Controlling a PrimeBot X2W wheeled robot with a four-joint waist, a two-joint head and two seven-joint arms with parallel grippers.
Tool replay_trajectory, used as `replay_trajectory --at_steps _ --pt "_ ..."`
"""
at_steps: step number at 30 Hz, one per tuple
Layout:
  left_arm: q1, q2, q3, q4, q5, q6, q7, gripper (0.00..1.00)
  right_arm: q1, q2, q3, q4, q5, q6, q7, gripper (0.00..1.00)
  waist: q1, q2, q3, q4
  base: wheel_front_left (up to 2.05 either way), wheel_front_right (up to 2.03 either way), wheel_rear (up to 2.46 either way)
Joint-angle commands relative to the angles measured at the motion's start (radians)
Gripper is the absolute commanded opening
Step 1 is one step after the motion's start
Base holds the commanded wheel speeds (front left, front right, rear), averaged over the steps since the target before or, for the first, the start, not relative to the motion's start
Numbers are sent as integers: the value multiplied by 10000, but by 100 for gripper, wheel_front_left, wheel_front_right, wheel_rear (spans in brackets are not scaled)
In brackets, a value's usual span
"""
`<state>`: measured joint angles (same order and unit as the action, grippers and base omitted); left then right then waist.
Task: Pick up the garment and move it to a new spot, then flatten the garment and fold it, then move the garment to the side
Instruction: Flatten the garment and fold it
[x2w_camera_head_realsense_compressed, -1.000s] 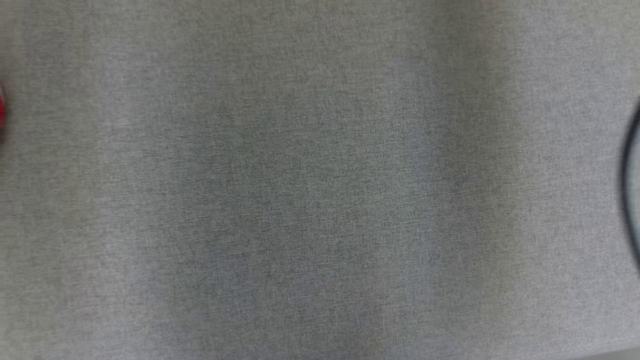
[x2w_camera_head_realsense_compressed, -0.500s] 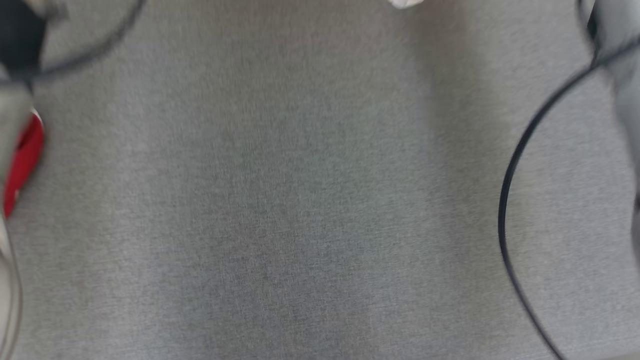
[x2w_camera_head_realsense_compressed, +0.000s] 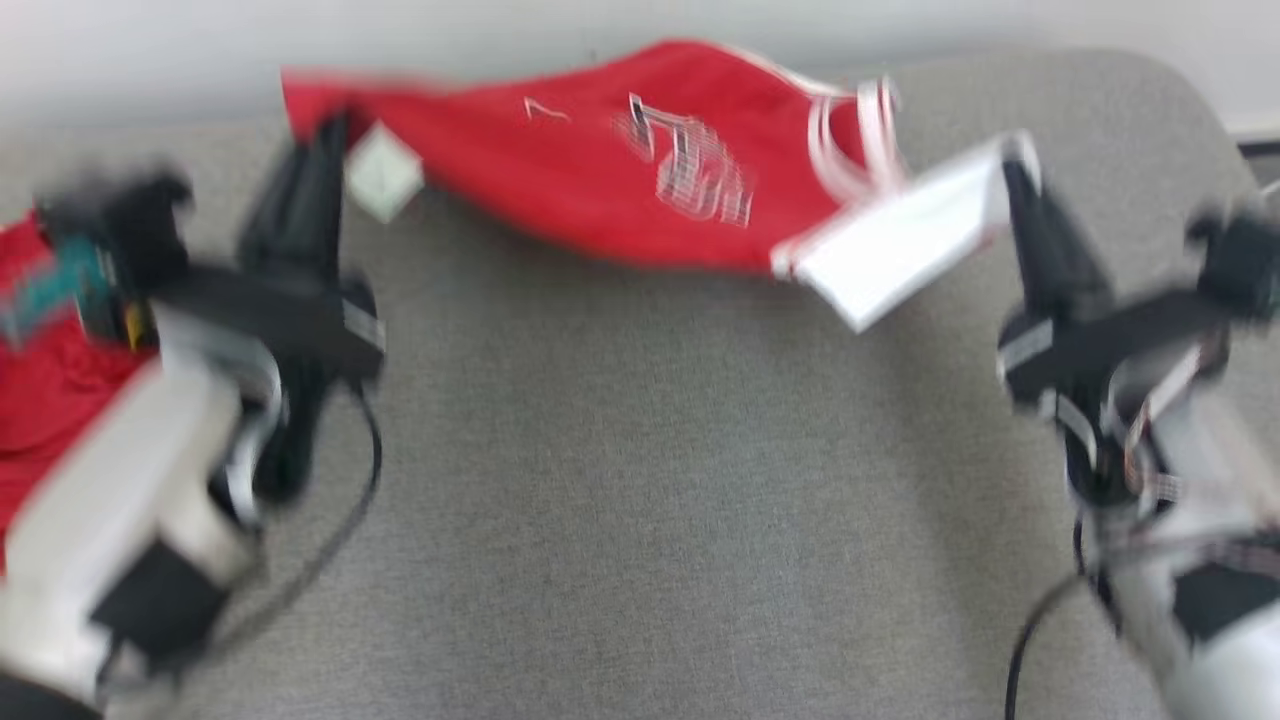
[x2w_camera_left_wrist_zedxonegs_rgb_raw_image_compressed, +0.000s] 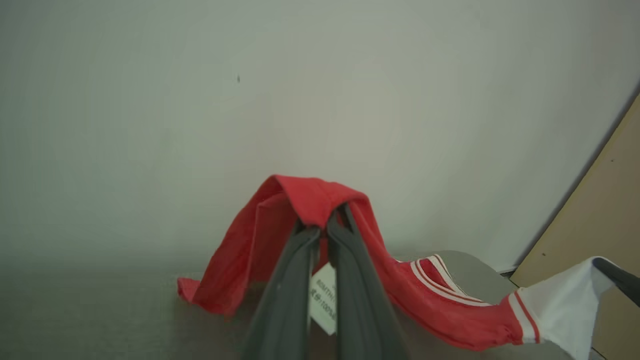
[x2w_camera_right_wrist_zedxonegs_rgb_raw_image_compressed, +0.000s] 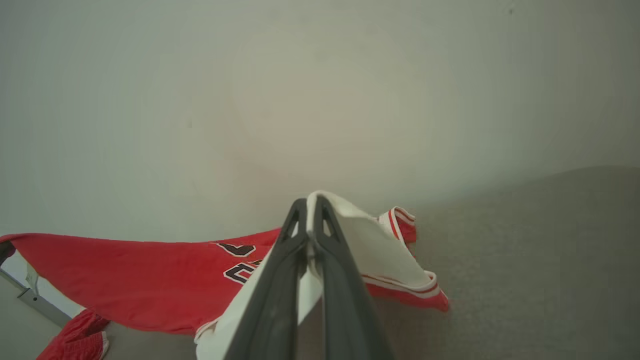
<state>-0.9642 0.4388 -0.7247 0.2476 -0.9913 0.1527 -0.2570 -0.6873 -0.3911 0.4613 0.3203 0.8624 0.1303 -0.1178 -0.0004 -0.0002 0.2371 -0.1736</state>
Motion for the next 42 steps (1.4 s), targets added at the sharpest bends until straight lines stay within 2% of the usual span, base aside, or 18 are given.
replay_trajectory --at_steps 1,6,9,13,22,29,33,42 --pt "238 136 50 -96 -25 87 -66 0 151 24 -64 -136 6 11 27 0 4 2 -393 163 0 0 0" --pt "2672 679 441 -1810 -187 1135 -79 0 2407 403 -780 -1208 -679 11 523 0 4 2 -580 164 0 0 0" --pt "3966 517 925 -2459 -233 1465 -87 0 3518 658 -1217 -1702 -1129 11 863 0 4 2 -760 219 0 0 0" --pt "5618 128 1488 -2904 260 1633 -91 0 4903 969 -1807 -2249 -1515 11 1361 0 4 2 -1035 318 0 0 0" --pt "8148 -679 1707 -2117 1885 1253 -90 0 7576 1493 -2962 -3001 -2374 11 2272 0 4 2 -1866 655 0 0 0" --pt "9133 -1095 1861 -969 2576 658 -85 0 9276 1744 -3391 -3214 -2964 11 2949 0 4 2 -2360 908 0 0 0" --pt "9456 -1230 2034 -676 2960 447 -85 0 9984 1893 -3552 -3400 -3025 11 3314 0 4 2 -2443 953 0 0 0" --pt "10034 -1234 2420 -531 3705 355 -86 0 10821 2175 -3604 -4090 -2789 11 3895 0 4 2 -2399 821 0 0 0"
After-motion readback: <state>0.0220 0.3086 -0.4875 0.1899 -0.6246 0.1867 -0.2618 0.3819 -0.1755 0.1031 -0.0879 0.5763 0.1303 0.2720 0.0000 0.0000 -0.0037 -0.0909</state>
